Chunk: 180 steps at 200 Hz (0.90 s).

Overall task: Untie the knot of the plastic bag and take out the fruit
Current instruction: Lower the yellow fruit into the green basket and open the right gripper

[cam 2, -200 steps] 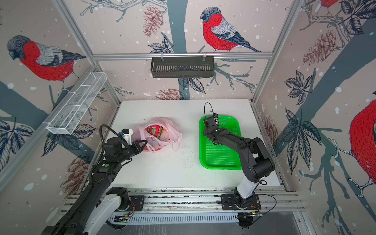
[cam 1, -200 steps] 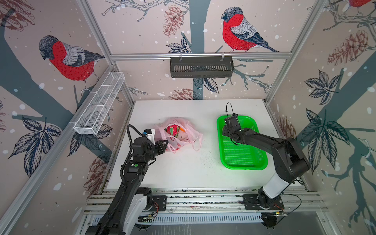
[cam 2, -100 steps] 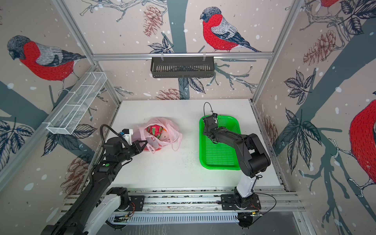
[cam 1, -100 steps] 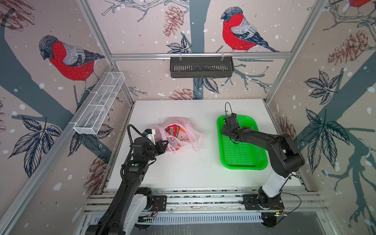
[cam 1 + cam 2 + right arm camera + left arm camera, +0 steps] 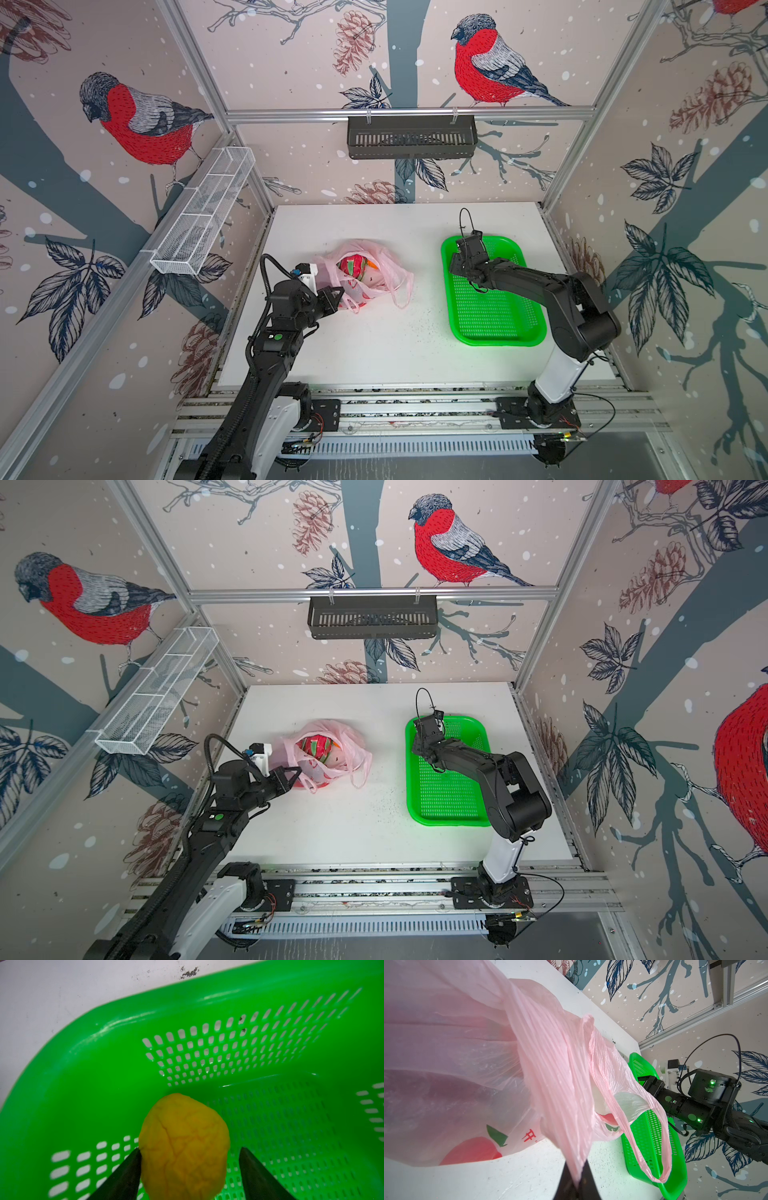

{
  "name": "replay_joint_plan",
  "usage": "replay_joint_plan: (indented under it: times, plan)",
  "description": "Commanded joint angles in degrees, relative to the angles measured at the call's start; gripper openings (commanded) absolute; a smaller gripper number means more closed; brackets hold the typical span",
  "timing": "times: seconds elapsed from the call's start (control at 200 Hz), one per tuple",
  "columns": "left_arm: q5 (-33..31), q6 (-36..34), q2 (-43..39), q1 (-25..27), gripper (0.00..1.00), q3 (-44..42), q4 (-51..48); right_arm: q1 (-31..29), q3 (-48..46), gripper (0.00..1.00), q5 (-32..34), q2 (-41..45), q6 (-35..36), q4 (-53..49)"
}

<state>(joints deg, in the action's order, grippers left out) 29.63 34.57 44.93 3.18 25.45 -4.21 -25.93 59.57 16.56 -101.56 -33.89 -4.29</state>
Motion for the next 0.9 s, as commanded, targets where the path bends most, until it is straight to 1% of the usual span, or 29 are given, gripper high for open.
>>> replay_joint_plan:
  times: [0.0,0.275,0.896]
  plan:
    - [0.2,-0.4,-0.4,-0.2,0.00,-0.1,1.3,-0.2,0.4,0.79,0.3,0.5,0.3,0.1]
    - [0.0,-0.3,-0.6,-0.1,0.00,-0.1,1.2,-0.3,0.5,0.88,0.3,0.6,0.4,-0.1]
    - [0.2,-0.3,-0.6,-0.2,0.00,-0.1,1.4,-1.3,1.7,0.90,0.7,0.8,0.7,-1.1]
